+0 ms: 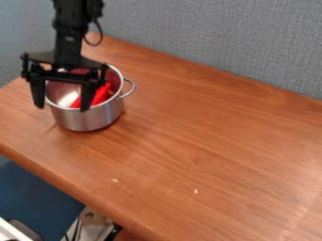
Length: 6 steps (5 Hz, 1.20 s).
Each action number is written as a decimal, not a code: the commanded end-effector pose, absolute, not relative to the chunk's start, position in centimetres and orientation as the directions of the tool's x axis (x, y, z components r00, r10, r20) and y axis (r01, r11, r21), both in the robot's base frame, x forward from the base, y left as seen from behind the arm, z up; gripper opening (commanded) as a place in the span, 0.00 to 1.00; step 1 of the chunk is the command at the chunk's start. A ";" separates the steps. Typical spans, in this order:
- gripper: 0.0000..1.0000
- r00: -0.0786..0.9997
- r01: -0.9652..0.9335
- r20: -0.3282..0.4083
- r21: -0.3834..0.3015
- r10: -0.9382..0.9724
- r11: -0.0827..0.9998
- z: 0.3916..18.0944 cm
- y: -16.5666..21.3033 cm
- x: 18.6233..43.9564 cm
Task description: Put the red object in the metal pot
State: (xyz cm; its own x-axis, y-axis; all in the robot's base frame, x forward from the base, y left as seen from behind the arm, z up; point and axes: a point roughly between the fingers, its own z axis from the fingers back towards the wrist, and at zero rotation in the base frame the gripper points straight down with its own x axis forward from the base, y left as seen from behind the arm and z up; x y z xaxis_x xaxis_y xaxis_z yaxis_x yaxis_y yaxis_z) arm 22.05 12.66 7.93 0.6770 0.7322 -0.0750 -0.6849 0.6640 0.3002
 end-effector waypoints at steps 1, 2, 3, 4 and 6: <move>1.00 0.588 -0.775 -0.014 0.275 0.808 0.569 9.2 12.9 21.2; 1.00 0.504 -0.835 -0.002 0.255 0.864 0.488 9.8 12.5 20.0; 1.00 0.514 -0.830 -0.017 0.245 0.858 0.502 8.8 13.5 21.3; 1.00 0.529 -0.821 -0.031 0.235 0.848 0.521 7.9 14.4 22.5; 0.00 0.417 -0.876 -0.011 0.260 0.909 0.406 6.9 14.0 22.4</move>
